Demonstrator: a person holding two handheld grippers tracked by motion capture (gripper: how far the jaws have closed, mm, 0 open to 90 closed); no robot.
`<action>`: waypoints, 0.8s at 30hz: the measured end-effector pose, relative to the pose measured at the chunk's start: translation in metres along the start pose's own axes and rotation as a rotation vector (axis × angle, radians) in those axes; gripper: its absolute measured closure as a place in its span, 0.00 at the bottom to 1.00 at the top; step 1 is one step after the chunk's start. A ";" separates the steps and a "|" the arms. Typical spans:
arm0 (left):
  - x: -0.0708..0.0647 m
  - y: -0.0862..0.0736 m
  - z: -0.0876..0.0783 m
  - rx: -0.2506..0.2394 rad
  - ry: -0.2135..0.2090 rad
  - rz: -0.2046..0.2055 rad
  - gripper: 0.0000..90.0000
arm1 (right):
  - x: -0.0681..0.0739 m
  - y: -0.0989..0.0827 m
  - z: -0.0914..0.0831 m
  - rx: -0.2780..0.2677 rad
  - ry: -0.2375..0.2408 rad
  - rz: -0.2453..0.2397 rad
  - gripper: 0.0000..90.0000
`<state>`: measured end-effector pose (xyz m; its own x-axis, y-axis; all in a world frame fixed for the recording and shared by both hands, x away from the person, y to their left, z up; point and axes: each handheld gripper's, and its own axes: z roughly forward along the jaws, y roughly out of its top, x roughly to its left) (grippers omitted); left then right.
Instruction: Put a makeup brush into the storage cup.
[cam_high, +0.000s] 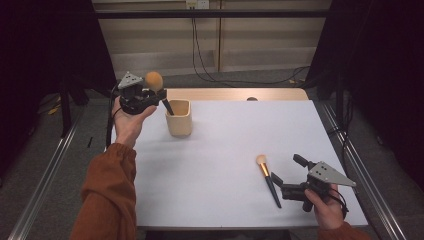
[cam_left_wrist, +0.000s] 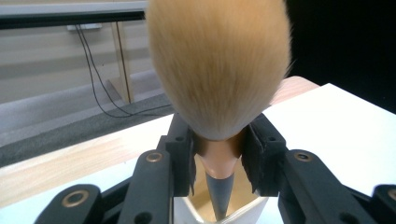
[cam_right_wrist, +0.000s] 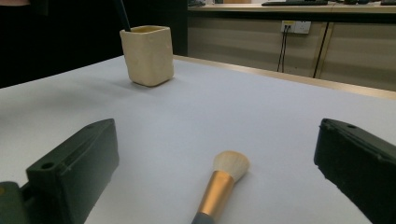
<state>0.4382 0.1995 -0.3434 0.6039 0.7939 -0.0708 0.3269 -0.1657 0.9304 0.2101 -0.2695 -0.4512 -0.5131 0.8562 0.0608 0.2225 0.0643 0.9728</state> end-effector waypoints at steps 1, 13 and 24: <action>0.001 -0.002 0.001 -0.003 -0.004 0.001 0.73 | 0.000 0.000 0.000 0.000 0.000 -0.001 0.00; 0.000 -0.016 0.008 -0.003 -0.015 0.005 0.73 | 0.001 -0.001 0.001 0.003 0.007 0.000 0.00; -0.007 -0.026 0.017 0.013 -0.019 0.018 0.73 | 0.001 -0.001 0.002 0.006 0.010 -0.001 0.00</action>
<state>0.4381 0.1885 -0.3738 0.6234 0.7795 -0.0614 0.3253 -0.1872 0.9269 0.2110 -0.2680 -0.4525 -0.5213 0.8511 0.0625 0.2272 0.0679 0.9715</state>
